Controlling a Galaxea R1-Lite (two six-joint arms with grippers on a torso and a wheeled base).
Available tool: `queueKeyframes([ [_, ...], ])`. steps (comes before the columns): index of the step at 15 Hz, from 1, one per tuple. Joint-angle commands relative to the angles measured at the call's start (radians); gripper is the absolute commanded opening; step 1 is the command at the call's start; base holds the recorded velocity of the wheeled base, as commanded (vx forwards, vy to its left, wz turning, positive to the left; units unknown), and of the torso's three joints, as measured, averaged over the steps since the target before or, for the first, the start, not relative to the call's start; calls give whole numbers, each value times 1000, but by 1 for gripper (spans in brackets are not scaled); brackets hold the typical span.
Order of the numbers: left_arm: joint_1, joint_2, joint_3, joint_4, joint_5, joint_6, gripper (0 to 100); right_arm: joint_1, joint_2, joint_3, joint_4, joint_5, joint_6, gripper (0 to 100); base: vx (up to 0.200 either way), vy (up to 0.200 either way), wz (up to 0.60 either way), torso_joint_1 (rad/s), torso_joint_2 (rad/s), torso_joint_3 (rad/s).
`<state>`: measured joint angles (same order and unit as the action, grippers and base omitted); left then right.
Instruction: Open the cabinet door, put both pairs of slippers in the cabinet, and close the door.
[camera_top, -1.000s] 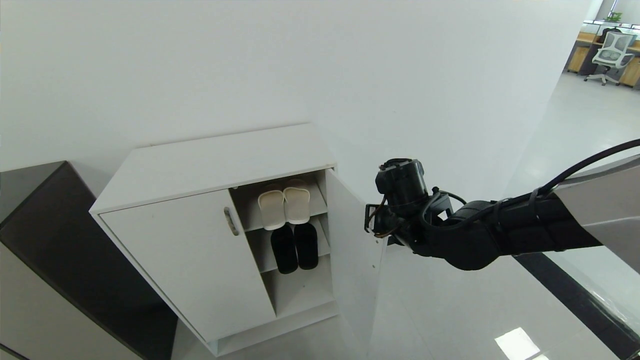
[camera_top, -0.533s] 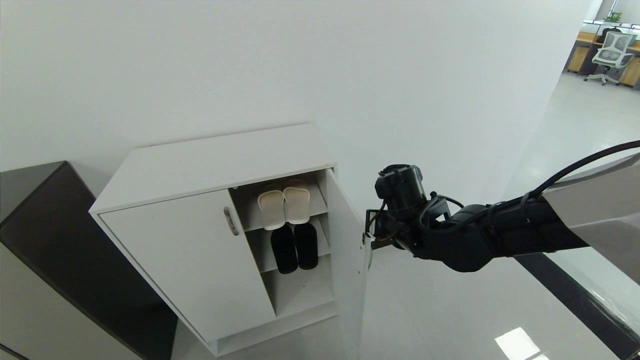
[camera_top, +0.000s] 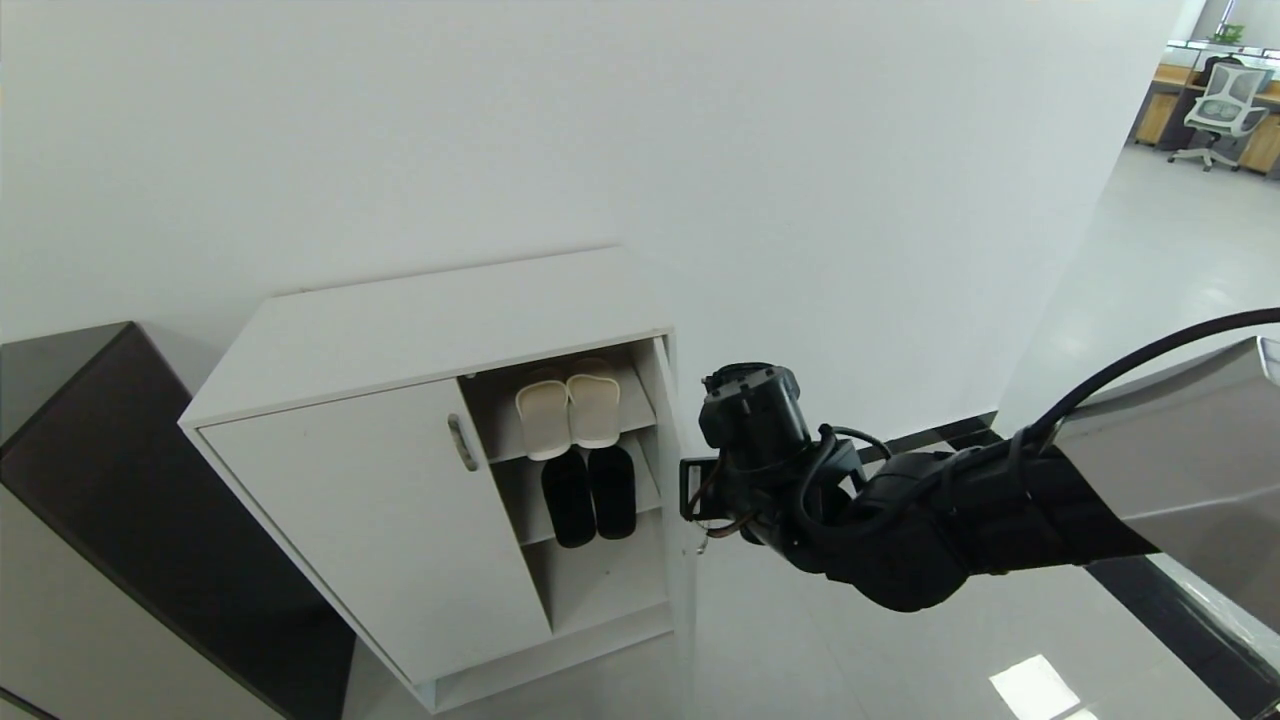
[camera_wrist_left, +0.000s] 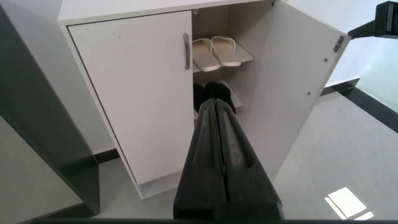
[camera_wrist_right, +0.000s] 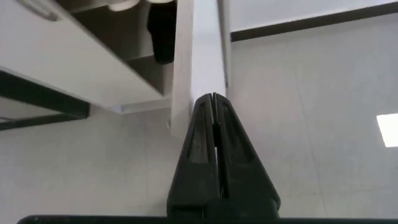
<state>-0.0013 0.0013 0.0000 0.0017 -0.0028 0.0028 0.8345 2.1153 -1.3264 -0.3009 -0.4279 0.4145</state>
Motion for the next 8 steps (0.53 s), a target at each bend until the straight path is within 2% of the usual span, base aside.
queueKeyframes([
  [1, 0, 0, 0, 0, 0, 0, 0, 32, -25, 21, -6, 1, 0, 0, 0, 0, 0, 0, 0, 0],
  [4, 0, 0, 0, 0, 1, 0, 0, 41, -72, 75, -34, 24, -5, 0, 0, 0, 0, 0, 0, 0],
  [8, 0, 0, 0, 0, 1, 0, 0, 32, -100, 179, -195, 24, -100, 0, 0, 0, 0, 0, 0, 0],
])
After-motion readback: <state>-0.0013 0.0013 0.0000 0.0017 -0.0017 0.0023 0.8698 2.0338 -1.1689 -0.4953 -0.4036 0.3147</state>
